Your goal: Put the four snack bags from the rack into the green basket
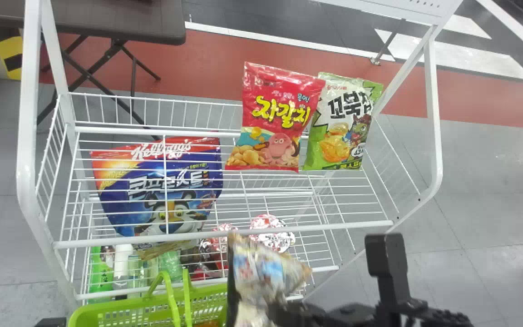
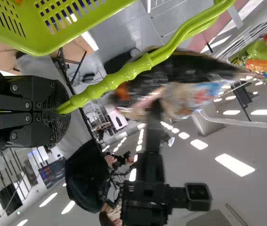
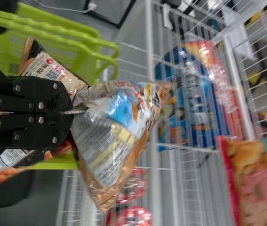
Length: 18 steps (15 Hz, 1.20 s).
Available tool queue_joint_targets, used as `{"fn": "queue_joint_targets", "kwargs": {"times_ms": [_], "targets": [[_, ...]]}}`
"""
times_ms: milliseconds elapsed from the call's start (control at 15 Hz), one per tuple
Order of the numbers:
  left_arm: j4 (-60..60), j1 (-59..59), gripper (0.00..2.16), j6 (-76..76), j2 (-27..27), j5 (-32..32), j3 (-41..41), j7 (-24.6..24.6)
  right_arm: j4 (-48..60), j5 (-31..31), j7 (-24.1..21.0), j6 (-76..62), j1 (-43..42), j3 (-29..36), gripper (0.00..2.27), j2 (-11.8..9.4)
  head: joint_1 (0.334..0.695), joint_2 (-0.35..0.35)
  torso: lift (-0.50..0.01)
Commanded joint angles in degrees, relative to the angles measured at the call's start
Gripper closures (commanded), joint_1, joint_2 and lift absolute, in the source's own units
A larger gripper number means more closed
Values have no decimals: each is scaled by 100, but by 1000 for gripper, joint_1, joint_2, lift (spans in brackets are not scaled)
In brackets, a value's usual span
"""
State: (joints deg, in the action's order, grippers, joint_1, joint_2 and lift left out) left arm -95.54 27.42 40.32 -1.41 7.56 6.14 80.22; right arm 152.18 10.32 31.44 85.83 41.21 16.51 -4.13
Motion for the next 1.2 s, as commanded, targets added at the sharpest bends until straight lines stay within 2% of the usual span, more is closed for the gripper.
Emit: {"fn": "queue_joint_targets", "kwargs": {"times_ms": [0, 400, 467, 533, 600, 667, 1000, 1133], "targets": [[-17, 0, 1902, 24, 0, 0, -34, 20, -312, 14, 99, 219, 116, 71, 2172, 9, 695, -350, -6], [-158, 97, 1902, 42, -9, 0, -16, 37, -1234, -39, -15, -607, 10, -658, 2125, 18, 695, -350, -6], [-167, 106, 1902, 42, -9, 0, -25, 46, -1349, -48, -15, -747, -25, -772, 1895, 18, 695, -350, -6], [-167, 123, 1902, 42, -18, 0, -25, 46, -1419, -83, -15, -800, -51, -869, 1457, 9, 695, -350, -6], [-184, 141, 1902, 42, -18, 0, -25, 46, -1481, -153, -15, -853, -78, -966, 451, 9, 695, -350, -6], [-184, 150, 1902, 42, -18, -9, -16, 46, -1524, -162, -6, -870, -95, -974, -1, 0, 695, -350, -6], [-184, 150, 1902, 42, -9, -26, 28, 46, -1524, -136, 108, -941, -51, -816, 63, -53, 695, -350, -6], [-184, 158, 1902, 42, -9, -26, 37, 46, -1419, -92, 47, -1380, -25, -632, 63, 9, 695, -350, -6]]}}
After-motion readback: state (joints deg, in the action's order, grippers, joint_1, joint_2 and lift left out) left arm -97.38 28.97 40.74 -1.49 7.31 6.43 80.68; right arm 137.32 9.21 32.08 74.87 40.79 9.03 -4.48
